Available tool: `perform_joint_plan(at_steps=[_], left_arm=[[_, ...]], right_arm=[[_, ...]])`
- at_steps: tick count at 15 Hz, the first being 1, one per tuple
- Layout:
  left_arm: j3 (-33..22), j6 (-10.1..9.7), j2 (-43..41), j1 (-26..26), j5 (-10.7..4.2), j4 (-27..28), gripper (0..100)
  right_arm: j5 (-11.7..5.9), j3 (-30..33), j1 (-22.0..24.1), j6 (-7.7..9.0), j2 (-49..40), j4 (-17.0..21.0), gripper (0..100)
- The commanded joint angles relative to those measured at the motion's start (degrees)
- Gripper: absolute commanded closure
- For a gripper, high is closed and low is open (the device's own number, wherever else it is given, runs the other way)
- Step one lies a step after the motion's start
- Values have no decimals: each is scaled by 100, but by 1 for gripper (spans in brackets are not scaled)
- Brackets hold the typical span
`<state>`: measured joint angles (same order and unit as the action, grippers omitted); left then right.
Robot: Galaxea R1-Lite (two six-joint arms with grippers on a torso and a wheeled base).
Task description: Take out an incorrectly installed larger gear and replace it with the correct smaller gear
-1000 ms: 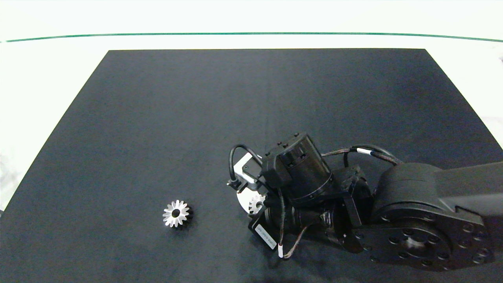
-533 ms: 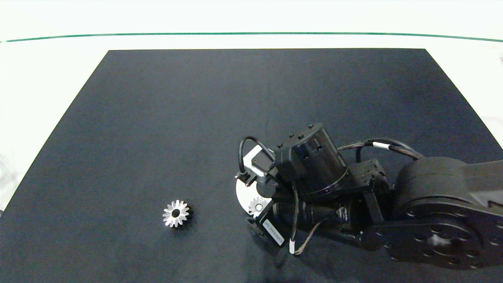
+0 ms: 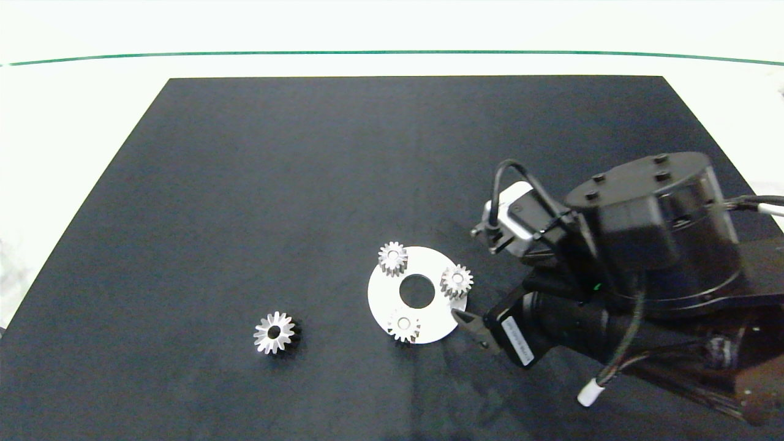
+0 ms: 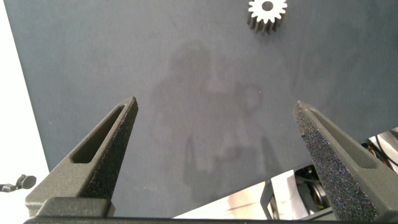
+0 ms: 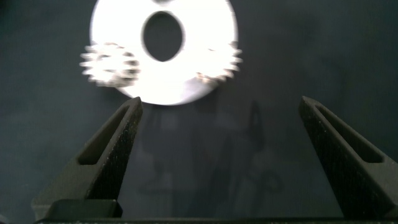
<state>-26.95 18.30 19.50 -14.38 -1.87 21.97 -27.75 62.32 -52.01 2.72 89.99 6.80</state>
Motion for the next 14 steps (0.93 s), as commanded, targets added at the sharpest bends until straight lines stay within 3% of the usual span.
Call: perform_joint_plan(at_steps=[1, 2, 5, 7, 8, 9, 11, 13, 14], left_arm=[[6, -10, -166, 50, -33, 1, 0], [32, -28, -237, 85, -51, 1, 0], [50, -37, -412, 516, -60, -8, 0], [-47, -37, -439, 1034, -112, -17, 0], [-73, -37, -439, 1166, -112, -17, 0], [-135, -46, -518, 1570, -112, -17, 0], [-135, -116, -764, 1825, -121, -17, 0], [-135, -327, -1054, 1816, -279, -17, 0], [-135, -353, -1230, 1772, -279, -8, 0]], right_arm=[[-302, -361, 569, -17, -1203, 14, 0], [-319, -466, 788, -8, -1458, 14, 0], [-688, -871, 1931, 27, -2732, 14, 0], [-741, -1152, 2898, 89, -3770, 67, 0], [-741, -1204, 3109, 132, -3989, 93, 0], [-741, -1328, 3794, 379, -4789, 225, 0], [-741, -1380, 4533, 765, -5826, 392, 0], [-759, -1389, 4849, 994, -6723, 427, 0], [-820, -1407, 4928, 1099, -7171, 506, 0]])
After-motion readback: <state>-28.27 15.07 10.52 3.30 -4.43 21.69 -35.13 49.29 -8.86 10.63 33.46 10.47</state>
